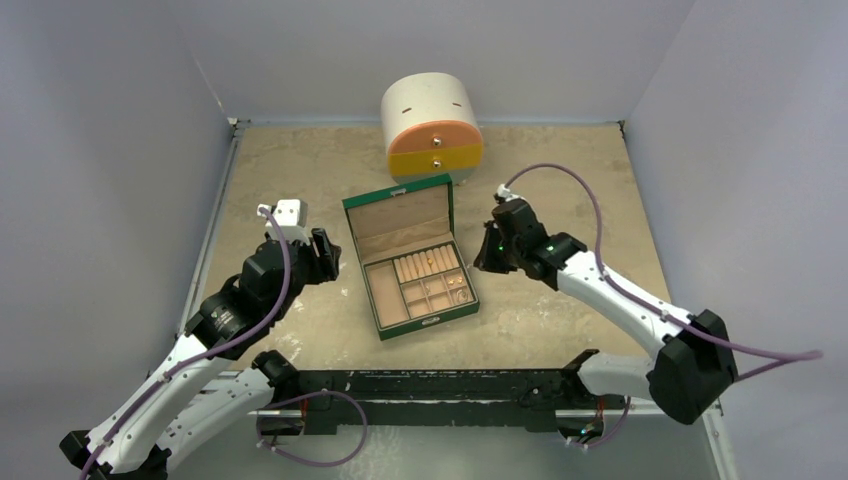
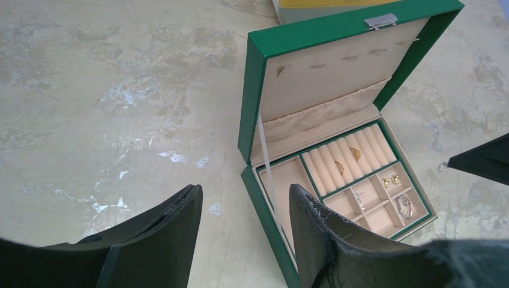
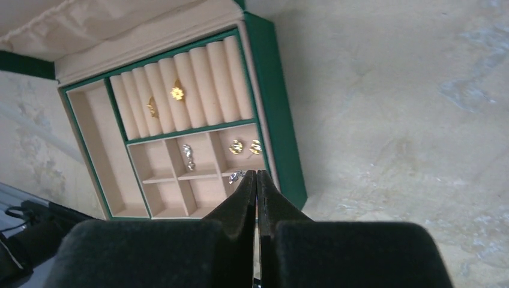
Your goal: Organize the mixed jewelry
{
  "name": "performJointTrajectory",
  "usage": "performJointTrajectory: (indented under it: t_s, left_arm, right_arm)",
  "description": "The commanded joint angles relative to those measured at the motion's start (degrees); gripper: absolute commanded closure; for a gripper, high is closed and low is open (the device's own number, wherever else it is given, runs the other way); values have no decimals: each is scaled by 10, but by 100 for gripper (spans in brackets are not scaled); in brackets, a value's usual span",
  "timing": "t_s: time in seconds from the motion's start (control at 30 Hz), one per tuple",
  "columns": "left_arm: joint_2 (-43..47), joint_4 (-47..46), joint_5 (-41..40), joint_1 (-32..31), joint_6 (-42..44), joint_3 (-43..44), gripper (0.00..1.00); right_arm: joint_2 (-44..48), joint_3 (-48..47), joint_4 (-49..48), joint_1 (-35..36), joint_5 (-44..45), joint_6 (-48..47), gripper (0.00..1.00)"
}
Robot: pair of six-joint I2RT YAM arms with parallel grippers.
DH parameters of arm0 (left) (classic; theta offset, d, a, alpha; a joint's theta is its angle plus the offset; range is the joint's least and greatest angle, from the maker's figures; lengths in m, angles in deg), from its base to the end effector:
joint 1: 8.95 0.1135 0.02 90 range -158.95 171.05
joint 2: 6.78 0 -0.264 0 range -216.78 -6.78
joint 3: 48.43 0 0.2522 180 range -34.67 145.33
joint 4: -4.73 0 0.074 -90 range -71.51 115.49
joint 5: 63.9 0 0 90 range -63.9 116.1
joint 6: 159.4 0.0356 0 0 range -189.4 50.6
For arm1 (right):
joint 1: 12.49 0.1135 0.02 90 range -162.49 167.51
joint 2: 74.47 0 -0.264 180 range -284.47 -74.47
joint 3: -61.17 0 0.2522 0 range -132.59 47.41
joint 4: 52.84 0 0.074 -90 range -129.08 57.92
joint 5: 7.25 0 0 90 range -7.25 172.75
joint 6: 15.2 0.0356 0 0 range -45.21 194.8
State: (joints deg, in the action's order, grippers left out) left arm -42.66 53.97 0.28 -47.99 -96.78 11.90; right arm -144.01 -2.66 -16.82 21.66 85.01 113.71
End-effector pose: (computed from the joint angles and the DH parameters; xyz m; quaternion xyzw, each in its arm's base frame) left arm 0.1123 -0.0711 0.3281 -0.0364 0.8291 -0.1302 0.5425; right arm 0.2163 0.1450 0.2628 0.0459 0.9113 0.2289 0.3392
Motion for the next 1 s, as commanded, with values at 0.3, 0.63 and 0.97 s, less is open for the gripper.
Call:
performJointTrajectory:
  t_s: [0.3, 0.63, 0.97]
  left_arm:
    - [3, -12, -12, 3, 3, 13, 45]
    - [3, -11, -14, 4, 3, 13, 45]
    - [1, -11, -14, 4, 3, 13, 45]
  right_arm:
    - [-125, -127, 5, 170, 119, -96, 100]
    - [-210, -181, 45, 233, 181, -115, 100]
    - [-256, -201, 86, 239, 214, -83, 100]
